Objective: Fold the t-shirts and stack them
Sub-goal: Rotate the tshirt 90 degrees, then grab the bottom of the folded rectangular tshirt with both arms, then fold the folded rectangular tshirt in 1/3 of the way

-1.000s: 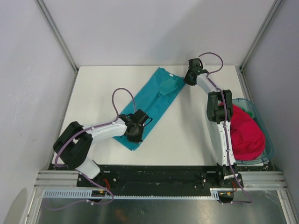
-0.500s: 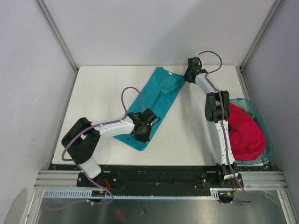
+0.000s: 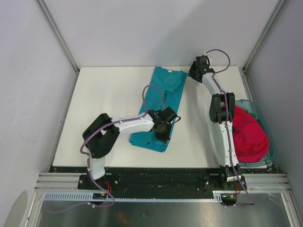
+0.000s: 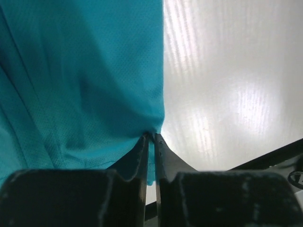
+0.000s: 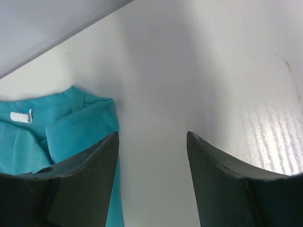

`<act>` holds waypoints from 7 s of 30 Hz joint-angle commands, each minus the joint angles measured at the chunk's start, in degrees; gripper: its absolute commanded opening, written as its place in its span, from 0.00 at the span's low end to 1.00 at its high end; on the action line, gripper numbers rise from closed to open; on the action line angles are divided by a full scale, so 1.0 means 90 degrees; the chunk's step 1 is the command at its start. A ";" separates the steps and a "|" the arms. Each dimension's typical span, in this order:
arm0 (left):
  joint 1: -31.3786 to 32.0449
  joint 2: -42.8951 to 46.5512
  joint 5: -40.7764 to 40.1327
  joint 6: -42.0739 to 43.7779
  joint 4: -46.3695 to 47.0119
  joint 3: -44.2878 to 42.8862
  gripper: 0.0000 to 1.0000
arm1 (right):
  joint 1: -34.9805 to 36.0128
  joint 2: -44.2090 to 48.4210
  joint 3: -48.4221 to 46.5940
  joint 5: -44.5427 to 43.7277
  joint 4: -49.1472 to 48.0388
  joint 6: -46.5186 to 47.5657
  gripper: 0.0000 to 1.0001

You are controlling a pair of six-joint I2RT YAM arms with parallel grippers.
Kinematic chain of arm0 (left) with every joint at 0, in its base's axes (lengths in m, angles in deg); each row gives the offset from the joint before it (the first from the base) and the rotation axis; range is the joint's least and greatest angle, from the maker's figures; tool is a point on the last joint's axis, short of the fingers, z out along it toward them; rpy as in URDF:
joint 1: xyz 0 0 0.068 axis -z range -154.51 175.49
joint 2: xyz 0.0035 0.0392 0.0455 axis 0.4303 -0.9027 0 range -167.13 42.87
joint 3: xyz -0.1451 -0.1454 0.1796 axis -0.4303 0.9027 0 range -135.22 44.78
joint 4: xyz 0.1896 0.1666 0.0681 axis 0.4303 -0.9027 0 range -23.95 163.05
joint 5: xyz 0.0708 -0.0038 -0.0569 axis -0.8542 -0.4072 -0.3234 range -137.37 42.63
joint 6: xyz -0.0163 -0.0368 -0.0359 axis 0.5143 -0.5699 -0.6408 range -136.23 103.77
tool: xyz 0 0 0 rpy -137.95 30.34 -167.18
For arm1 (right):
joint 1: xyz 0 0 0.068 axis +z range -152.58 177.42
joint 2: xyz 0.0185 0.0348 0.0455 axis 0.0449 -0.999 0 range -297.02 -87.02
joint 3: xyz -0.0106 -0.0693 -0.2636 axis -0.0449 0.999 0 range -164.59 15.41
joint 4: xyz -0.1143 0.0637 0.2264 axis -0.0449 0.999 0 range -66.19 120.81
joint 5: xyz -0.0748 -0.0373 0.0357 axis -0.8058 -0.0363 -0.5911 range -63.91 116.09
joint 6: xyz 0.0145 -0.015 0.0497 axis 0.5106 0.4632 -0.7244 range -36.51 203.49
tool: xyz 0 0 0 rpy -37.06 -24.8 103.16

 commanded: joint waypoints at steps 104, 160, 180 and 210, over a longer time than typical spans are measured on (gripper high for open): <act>-0.1435 0.2710 0.0205 -0.0195 0.1621 0.3650 0.43 | 0.3956 0.8390 1.1287 0.0793 -0.0007 -0.2120 0.40; -0.0678 0.2565 0.0072 -0.0519 0.1384 0.3411 0.03 | 0.4094 0.8757 1.1526 0.0347 -0.0160 -0.2269 0.01; -0.0564 0.3454 -0.0753 -0.0784 0.1386 0.2716 0.00 | 0.4842 0.9409 1.0369 -0.1249 0.0616 -0.1833 0.00; -0.2496 -0.0264 -0.1055 -0.0094 0.1749 -0.1255 0.00 | 0.2151 0.5176 0.7032 -0.1183 -0.1818 -0.0631 0.00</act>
